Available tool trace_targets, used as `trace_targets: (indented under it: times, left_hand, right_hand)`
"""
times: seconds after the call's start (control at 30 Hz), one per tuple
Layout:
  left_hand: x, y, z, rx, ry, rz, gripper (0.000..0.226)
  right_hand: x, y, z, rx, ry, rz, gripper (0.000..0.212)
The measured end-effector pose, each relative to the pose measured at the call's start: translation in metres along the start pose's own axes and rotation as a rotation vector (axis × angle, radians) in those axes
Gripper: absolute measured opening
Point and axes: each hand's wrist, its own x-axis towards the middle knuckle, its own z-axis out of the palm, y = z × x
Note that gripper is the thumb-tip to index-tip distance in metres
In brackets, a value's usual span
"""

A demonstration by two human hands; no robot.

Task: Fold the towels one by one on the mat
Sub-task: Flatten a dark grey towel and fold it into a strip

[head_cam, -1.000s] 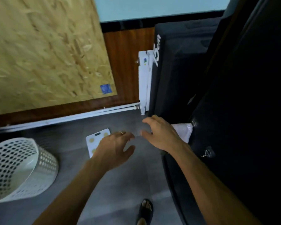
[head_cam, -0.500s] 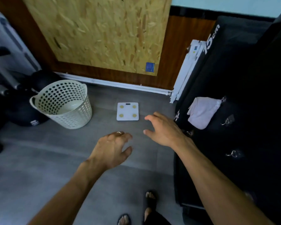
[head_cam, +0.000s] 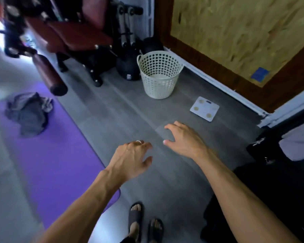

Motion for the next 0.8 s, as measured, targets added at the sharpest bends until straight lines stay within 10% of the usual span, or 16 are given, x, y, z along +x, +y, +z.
trace_targets:
  times: [0.8]
  left_hand:
    - [-0.477,-0.347,0.035,-0.178,0.116,-0.524,0.039]
  right_hand:
    - [-0.064,-0.516,0.277,-0.177,-0.198,-0.475,0.052]
